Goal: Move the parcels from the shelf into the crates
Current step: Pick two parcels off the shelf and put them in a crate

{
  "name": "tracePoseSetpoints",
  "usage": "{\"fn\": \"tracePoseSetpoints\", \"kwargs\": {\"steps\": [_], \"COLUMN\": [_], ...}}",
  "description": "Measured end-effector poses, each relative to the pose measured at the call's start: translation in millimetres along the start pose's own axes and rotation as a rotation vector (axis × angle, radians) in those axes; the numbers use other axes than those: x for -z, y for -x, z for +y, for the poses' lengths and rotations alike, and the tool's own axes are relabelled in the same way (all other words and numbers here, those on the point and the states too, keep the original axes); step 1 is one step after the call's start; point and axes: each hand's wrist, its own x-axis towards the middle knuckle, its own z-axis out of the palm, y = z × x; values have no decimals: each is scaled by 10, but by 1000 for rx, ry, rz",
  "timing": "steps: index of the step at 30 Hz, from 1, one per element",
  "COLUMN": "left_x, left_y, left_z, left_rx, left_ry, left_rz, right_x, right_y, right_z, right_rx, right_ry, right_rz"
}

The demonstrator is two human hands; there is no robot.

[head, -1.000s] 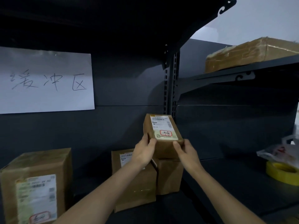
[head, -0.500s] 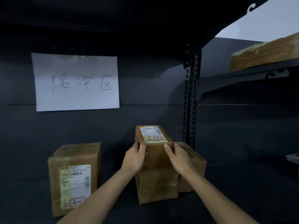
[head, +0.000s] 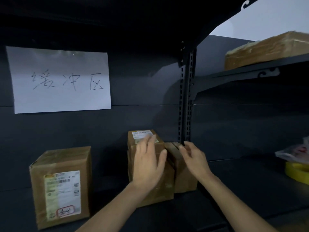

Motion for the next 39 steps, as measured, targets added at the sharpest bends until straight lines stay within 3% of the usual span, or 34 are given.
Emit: {"fn": "tracePoseSetpoints", "kwargs": {"steps": [5,14,23,32,39], "left_x": [-341,-860,-1001,-1265,-1473], "left_y": [143,22,1,155,348], "left_z": [213,196,278,703,866], "left_rx": [-113,157,78,-138,-327], "left_ry": [39,-355,-454,-347,-378], "left_rz": [-246,-508,-473,-352,-404], "right_x": [269,215,217,585,727], "right_y": [38,37,55,511,795], "right_z": [417,822,868,1150,1335], "right_rx": [-89,-181,-136,-281,-277], "right_ry": [53,63,-44,-301,-66], "right_rz": [29,-127,-141,-90,-131]}}
